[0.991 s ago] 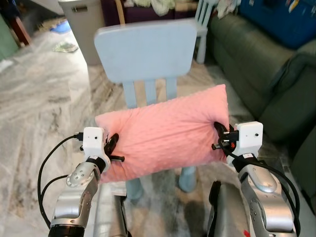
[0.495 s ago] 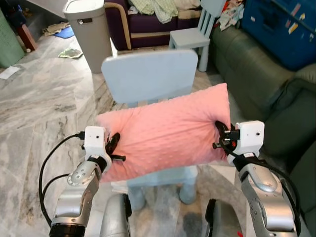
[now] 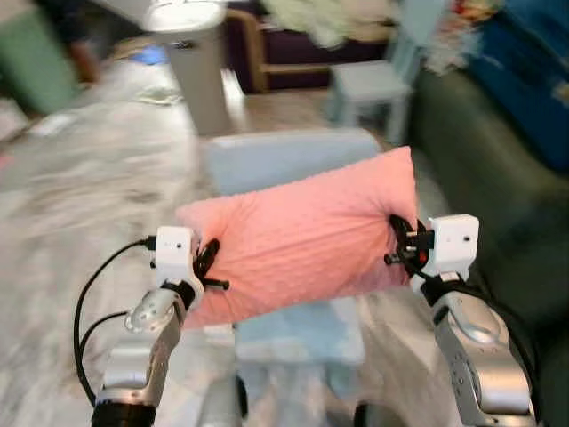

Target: Move the pillow to the sofa

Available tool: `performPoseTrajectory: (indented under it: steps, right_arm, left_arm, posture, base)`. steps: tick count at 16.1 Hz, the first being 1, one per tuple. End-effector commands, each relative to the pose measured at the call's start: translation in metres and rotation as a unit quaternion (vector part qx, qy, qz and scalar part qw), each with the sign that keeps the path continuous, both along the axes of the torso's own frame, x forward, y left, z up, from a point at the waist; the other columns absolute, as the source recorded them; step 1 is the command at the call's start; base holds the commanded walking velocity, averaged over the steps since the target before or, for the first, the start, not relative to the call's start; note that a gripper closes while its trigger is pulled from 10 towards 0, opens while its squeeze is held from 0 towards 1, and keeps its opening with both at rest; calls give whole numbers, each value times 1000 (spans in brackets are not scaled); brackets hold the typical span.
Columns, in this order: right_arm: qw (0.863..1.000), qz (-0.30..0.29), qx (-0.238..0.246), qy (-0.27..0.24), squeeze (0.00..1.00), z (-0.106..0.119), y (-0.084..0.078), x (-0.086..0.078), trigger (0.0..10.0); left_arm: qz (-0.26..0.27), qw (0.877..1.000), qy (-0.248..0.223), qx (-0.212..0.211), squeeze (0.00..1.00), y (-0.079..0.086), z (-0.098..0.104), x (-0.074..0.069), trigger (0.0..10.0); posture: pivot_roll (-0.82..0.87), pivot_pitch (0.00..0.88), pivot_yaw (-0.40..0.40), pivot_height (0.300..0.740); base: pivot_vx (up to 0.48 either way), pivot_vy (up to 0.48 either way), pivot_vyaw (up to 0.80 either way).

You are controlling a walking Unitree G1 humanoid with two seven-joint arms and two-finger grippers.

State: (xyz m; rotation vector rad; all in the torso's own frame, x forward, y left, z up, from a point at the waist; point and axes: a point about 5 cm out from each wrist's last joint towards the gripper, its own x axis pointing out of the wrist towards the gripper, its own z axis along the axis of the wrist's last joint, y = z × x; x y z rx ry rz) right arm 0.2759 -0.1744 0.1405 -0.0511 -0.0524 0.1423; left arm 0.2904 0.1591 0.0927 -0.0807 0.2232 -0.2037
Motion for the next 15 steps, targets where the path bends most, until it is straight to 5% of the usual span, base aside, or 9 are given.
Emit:
performPoseTrajectory:
  steps: [1, 15]
  right_arm:
    - [1000, 0, 5, -28, 0, 14, 2, 2, 10000]
    - [999, 2, 9, -39, 0, 22, 3, 7, 10000]
  left_arm:
    - [13, 1000, -1, 11, 0, 8, 1, 0, 10000]
    - [13, 1000, -7, -2, 0, 5, 4, 1, 10000]
  posture:
    - [-48, 0, 68, 719]
    - [-38, 0, 58, 740]
  base:
    - [0, 0, 0]
    - [0, 0, 0]
